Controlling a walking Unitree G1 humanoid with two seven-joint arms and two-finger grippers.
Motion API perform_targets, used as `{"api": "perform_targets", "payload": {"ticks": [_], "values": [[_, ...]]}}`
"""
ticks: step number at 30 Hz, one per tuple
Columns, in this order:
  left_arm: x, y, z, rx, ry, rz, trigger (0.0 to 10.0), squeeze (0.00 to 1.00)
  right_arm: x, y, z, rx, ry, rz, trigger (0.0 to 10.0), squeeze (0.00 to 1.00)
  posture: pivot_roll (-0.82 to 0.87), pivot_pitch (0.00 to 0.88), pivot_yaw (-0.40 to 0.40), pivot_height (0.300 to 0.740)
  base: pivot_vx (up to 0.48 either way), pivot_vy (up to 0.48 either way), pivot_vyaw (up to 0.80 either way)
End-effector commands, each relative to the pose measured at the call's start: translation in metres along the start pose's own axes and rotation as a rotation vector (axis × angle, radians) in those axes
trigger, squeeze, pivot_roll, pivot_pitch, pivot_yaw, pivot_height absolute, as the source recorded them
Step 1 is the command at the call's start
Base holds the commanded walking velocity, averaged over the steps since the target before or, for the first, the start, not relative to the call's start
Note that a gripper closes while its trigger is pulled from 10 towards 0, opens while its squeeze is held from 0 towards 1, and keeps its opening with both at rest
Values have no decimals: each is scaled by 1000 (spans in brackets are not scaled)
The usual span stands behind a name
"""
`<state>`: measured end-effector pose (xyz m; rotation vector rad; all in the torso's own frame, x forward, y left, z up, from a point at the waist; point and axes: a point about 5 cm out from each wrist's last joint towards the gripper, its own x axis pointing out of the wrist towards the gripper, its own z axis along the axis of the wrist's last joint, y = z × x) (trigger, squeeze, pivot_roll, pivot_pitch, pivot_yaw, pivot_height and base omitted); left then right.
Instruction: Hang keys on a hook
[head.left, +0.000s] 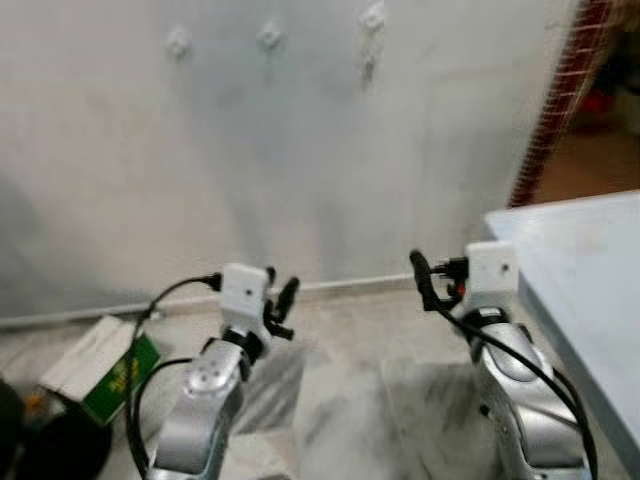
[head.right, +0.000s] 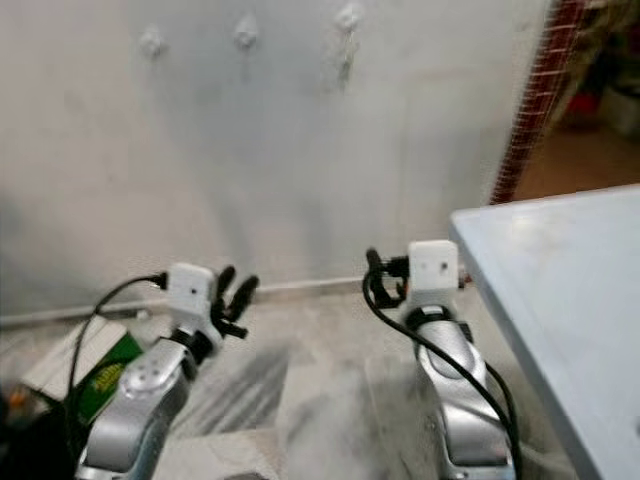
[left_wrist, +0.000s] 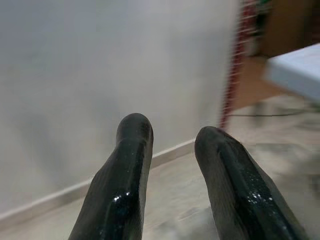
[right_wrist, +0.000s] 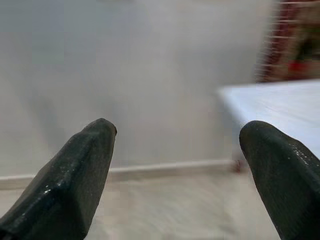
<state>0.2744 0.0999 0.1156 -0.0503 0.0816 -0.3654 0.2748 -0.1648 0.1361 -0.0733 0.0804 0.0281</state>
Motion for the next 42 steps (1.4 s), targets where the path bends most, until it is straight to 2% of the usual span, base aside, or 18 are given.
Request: {"api": "perform_targets", "payload": {"ticks": [1,10,22,42], "values": [[-2,6,0,11,6,23,10000,0,1,7,4,14,-18,18,10000,0,-84,0,106,740,-289,0,-475],[-1,6,0,10,2,20,10000,0,2,6,6,8,-25,17,10000,0,-87,0,106,740,-283,0,-196],[3,11,-2,-19,20,36,10000,0,2,6,7,10,-34,21,10000,0,-91,0,106,740,0,40,0],[6,14,-2,33,31,4,10000,0,5,8,11,-2,-50,22,10000,0,-94,0,117,740,0,473,0]]}}
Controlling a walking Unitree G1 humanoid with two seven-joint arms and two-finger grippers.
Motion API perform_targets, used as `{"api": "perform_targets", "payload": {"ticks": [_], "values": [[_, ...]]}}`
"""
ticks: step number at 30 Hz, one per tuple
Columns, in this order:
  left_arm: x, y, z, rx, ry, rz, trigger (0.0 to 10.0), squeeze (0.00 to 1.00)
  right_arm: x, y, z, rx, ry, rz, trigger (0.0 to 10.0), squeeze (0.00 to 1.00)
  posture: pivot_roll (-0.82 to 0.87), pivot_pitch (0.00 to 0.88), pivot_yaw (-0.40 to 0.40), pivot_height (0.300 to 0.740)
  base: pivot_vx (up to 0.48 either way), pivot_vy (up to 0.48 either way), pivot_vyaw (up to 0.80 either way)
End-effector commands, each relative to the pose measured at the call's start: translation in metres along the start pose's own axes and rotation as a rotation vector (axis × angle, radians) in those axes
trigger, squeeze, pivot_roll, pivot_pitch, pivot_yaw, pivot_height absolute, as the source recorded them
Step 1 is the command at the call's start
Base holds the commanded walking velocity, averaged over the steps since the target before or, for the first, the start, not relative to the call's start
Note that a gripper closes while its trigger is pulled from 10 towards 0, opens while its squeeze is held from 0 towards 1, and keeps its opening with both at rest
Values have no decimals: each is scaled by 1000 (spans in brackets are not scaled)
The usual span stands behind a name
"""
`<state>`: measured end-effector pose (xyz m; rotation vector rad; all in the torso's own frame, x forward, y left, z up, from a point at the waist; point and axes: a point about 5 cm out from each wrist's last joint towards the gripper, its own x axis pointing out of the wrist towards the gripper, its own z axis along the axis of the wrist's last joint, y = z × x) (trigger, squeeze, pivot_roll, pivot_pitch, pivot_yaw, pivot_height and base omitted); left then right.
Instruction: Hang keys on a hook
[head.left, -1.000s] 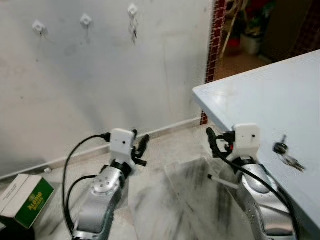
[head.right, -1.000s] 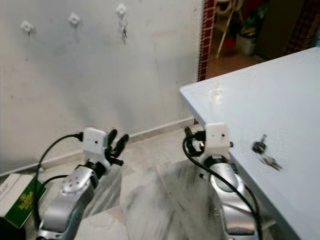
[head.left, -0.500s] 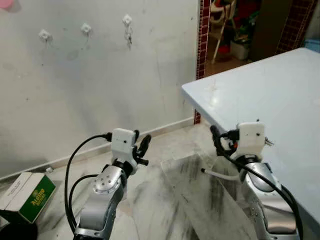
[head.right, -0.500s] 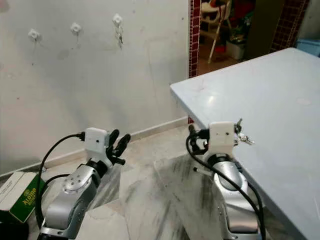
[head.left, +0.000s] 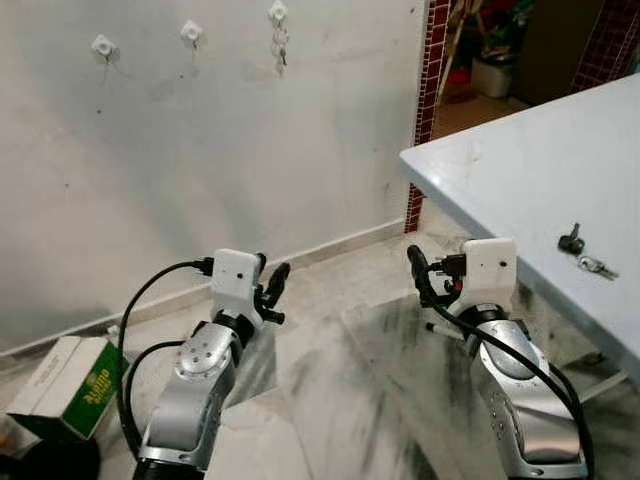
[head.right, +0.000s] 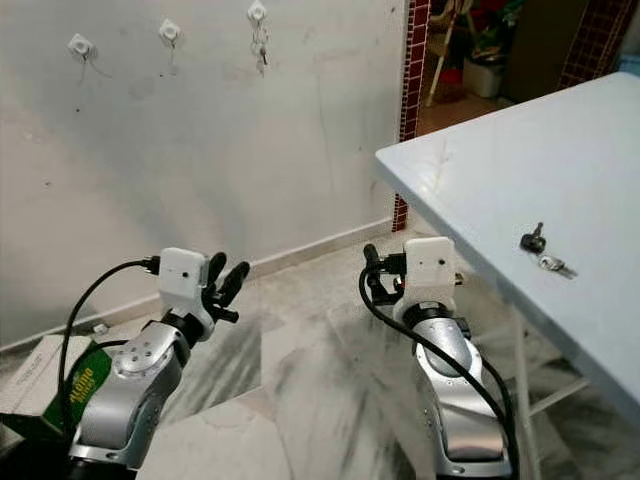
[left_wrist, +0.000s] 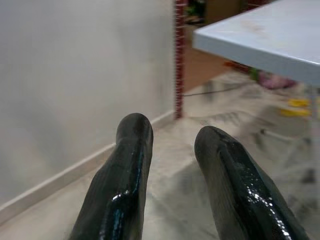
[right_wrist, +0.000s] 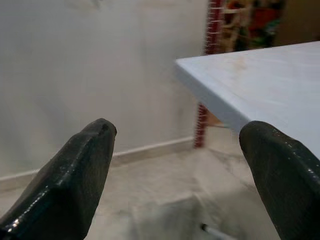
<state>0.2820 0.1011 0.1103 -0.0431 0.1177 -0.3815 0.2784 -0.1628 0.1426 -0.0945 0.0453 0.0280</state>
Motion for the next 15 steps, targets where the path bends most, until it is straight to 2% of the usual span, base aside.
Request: {"api": "perform_targets", "payload": {"ticks": [1,7,15], "values": [[-1,10,3,34,-7,18,10000,0,2,7,3,25,-12,29,10000,0,-94,0,117,740,0,480,0],[1,11,3,30,-6,19,10000,0,0,10,1,26,-4,27,10000,0,-96,0,119,740,0,480,0],[1,11,3,25,-14,19,10000,0,1,9,2,11,-6,21,10000,0,-96,0,125,740,0,0,0]]}}
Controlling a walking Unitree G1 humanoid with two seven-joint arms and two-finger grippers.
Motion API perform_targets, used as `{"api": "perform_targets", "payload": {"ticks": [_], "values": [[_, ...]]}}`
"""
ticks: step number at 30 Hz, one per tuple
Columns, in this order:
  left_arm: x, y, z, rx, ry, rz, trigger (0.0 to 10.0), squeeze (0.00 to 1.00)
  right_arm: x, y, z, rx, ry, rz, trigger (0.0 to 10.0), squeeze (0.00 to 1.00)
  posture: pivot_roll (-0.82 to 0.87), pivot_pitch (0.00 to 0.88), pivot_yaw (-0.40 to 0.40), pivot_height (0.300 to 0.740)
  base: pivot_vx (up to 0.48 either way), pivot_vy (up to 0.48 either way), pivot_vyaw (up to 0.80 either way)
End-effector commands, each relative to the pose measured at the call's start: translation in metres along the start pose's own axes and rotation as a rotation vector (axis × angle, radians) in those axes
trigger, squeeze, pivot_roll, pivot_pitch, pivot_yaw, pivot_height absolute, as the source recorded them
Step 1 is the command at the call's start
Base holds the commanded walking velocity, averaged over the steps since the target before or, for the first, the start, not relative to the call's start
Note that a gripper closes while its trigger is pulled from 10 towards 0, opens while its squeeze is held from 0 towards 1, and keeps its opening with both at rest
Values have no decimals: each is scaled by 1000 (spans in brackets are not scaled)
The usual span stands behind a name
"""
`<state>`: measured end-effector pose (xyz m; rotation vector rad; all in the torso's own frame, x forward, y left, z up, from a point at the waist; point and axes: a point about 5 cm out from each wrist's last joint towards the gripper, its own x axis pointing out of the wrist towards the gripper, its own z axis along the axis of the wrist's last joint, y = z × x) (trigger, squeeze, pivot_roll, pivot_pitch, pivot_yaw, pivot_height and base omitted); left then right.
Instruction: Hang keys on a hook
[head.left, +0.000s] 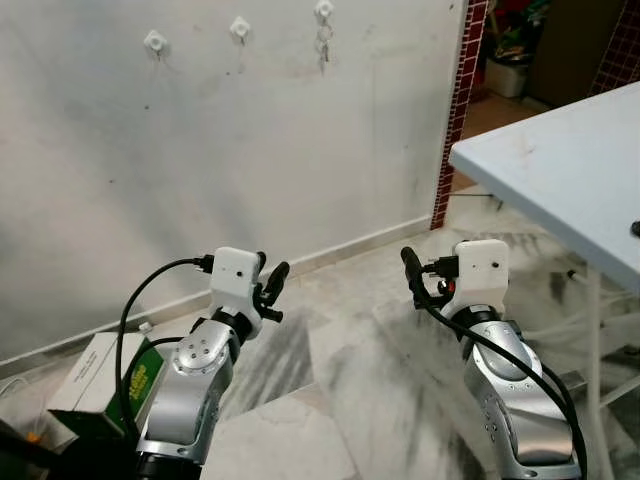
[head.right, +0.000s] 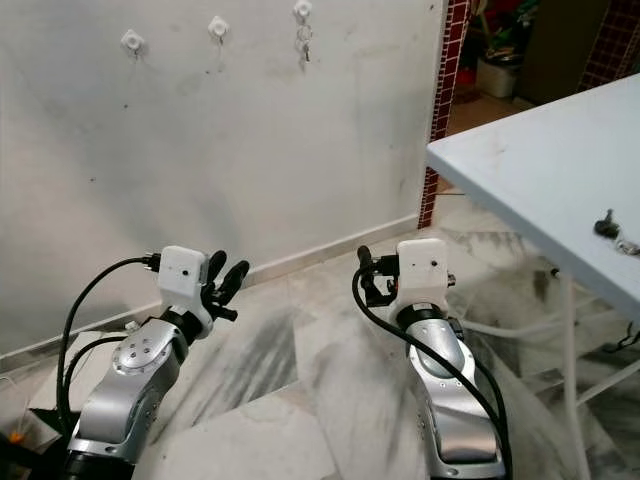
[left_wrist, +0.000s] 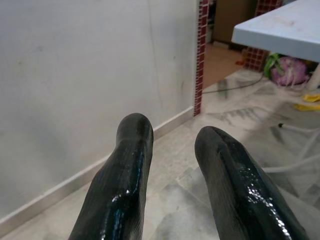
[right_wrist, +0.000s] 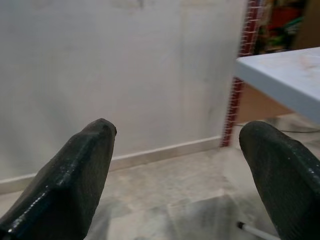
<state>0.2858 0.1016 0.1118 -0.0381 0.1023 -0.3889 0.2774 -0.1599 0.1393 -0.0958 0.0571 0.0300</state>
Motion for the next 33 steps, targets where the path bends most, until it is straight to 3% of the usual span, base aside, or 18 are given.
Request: {"api": "perform_targets", "payload": {"ticks": [1,15,28,33], "values": [[-3,9,0,6,2,23,10000,0,3,7,5,18,-8,14,10000,0,-96,0,125,740,0,0,0],[-1,8,1,-79,-6,-12,10000,0,3,6,5,12,-5,-6,10000,0,-108,0,128,740,0,0,-696],[-2,5,1,-94,-7,-27,10000,0,2,8,5,14,-3,3,10000,0,-106,0,125,740,0,0,-745],[-2,5,0,-97,-5,-29,10000,0,2,9,4,13,-1,9,10000,0,-105,0,121,740,0,0,-240]]}}
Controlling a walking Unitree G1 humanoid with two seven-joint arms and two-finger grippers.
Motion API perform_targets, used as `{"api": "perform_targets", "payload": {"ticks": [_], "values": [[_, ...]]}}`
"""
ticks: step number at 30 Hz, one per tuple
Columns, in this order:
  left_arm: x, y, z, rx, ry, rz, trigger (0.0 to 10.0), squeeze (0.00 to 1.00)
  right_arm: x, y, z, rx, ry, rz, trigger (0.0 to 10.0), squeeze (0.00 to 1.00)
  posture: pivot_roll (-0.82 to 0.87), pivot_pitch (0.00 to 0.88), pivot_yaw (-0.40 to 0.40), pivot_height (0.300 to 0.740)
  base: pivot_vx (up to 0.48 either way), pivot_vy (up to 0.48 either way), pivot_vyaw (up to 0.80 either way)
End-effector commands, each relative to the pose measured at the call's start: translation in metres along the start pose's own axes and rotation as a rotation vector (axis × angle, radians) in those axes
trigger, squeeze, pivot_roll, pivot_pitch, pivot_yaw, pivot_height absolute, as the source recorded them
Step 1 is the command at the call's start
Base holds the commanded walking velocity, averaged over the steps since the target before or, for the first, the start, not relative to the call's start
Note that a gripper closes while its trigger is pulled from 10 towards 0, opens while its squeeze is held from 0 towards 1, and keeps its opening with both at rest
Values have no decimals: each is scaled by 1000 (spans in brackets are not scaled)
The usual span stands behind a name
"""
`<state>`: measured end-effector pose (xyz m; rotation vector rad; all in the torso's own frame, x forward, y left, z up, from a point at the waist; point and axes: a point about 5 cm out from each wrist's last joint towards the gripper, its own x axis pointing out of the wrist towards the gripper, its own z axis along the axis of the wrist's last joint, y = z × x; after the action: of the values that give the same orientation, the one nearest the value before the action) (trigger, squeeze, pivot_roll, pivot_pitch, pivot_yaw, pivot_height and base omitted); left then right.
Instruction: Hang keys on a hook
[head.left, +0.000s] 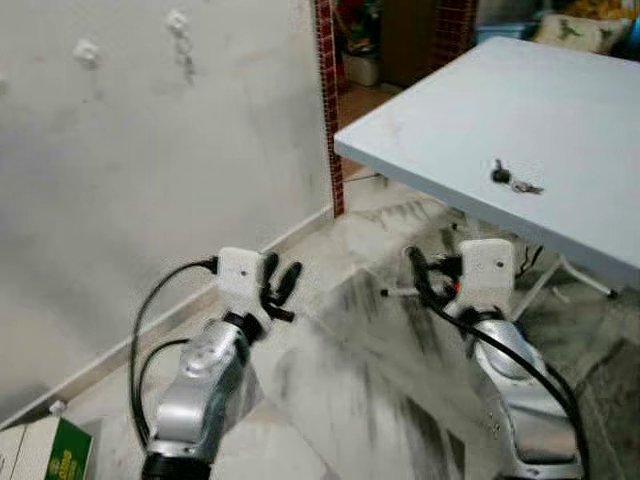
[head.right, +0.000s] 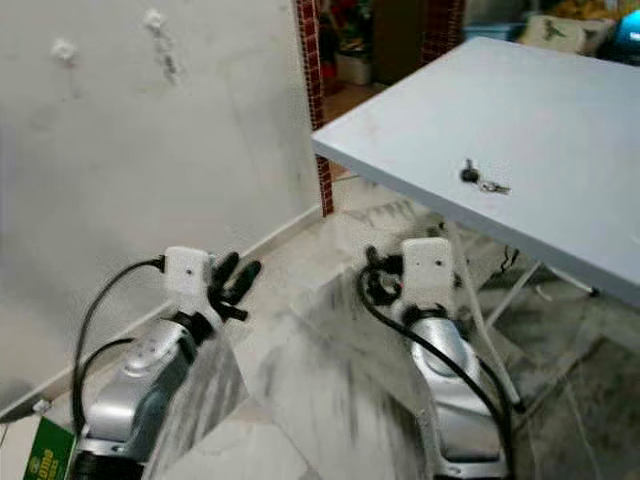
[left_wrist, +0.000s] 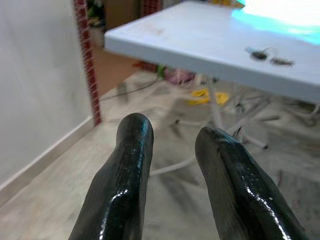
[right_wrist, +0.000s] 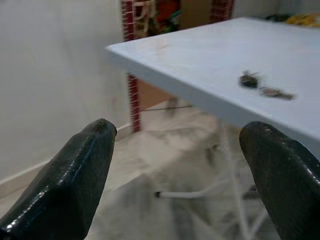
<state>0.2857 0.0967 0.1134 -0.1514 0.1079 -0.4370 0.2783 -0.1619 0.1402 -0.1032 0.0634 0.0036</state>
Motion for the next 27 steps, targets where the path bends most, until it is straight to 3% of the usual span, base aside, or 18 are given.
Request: {"api": "perform_targets", "payload": {"ticks": [1,27], "values": [[-4,9,-1,12,11,27,10000,0,0,11,3,18,-9,38,10000,0,-105,0,121,740,0,0,0],[-4,7,-3,2,21,11,10000,0,1,16,4,-3,-21,64,10000,0,-103,0,117,740,355,0,0]]}}
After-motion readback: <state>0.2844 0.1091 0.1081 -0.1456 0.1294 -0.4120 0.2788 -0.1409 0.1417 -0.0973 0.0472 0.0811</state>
